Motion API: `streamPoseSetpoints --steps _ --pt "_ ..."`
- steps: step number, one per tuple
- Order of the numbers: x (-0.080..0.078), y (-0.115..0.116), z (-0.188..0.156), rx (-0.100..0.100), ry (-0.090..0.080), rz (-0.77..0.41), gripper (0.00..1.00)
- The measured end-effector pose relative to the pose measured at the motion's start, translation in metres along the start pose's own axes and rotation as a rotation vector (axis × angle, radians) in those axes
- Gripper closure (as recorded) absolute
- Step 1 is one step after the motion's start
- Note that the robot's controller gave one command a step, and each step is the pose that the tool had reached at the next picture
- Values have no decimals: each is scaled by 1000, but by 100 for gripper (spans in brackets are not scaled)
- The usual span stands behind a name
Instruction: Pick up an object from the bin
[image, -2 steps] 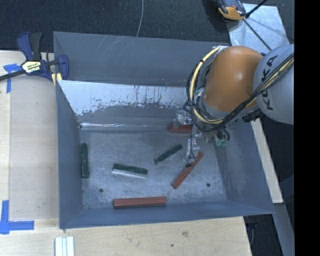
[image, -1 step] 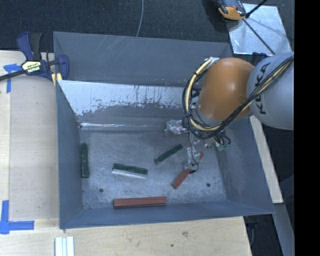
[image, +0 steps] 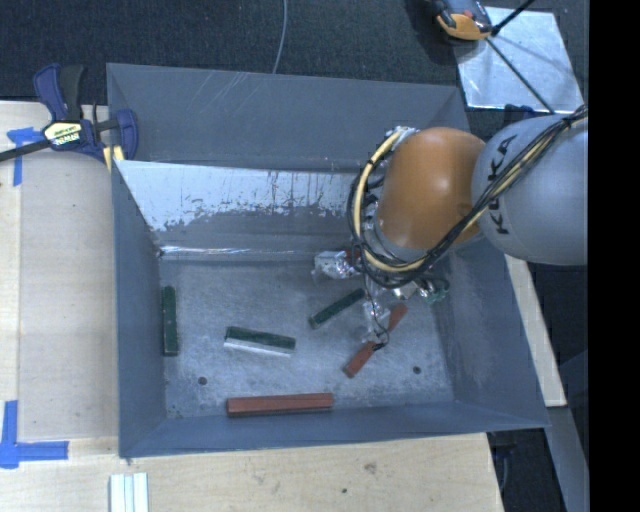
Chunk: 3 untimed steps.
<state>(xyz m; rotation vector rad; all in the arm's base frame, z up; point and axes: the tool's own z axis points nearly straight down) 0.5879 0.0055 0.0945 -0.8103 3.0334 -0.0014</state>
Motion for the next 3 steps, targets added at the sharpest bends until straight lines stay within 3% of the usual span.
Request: streamPoseSetpoints --steps 1,2,3 --pt "-7 -35 23 0 -4 -192 100" --pt "-7 -35 23 0 -4 -192 100" --pt "-14 -34 -161 5 -9 -169 100"
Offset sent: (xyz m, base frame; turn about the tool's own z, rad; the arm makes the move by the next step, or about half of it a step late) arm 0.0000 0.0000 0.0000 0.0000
